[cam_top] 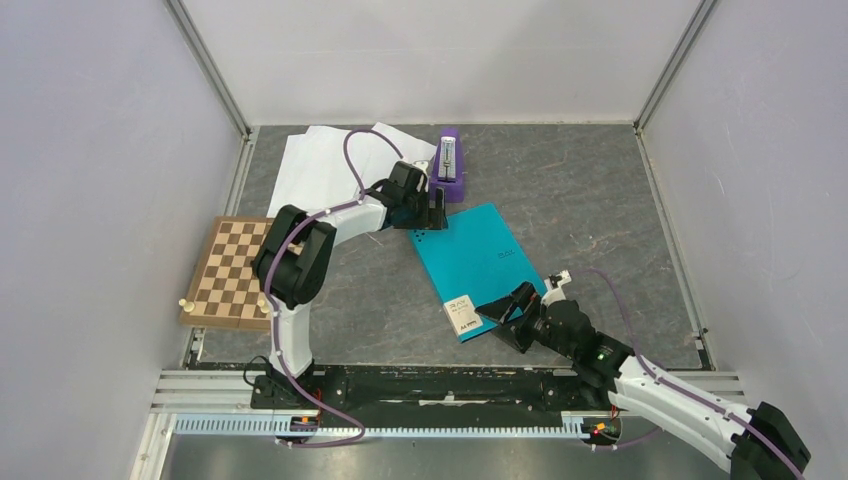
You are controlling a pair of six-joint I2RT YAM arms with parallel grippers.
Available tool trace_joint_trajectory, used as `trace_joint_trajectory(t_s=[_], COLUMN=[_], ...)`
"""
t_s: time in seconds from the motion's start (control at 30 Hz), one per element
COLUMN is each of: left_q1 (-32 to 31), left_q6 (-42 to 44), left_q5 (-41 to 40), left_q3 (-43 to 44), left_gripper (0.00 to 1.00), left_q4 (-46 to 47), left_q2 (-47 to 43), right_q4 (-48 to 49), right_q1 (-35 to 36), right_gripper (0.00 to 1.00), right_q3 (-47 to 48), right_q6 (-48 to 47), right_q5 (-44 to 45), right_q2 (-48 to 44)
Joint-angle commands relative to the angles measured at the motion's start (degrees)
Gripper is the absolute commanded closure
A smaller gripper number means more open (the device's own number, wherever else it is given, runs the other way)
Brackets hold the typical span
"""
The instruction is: Put the files into the folder
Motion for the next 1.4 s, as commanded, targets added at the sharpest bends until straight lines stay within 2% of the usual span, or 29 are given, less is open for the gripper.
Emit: trace_joint_trajectory(t_s=[0.0,0.23,0.57,1.03,1.37], left_q1=[-0.1,-0.1,-0.1,-0.1,-0.1], left_q6=[-1.2,-1.8,-5.0,-8.2,-9.3], left_q5=[1.0,1.2,0.2,-3.4,-5.0], left_q3=[-2.1,-2.3,-4.2,-5.6,-6.0], left_gripper=[0.09,0.09,0.11,0.11,0.11], left_q4=[-3.0,-4.1,-7.5,-11.5,-12.9], left_q2=[-1.5,-1.2,-2.8,-4.0,-4.1], right_q4=[6.0,7.6,17.0,12.8,12.0], right_q1=[-0.1,-0.1,0.2,0.3,0.4], right_gripper=[0.02,0.02,0.02,0.02,0.02], right_q3=[-7.8,-7.9,-13.4,-14.3,-11.8], right_q6=[1.3,-1.3,-0.2,-0.6,-1.4], right_q5=[3.1,5.6,5.8,5.3,4.8], right_q2=[0.6,3.8,6.1,5.1,11.0])
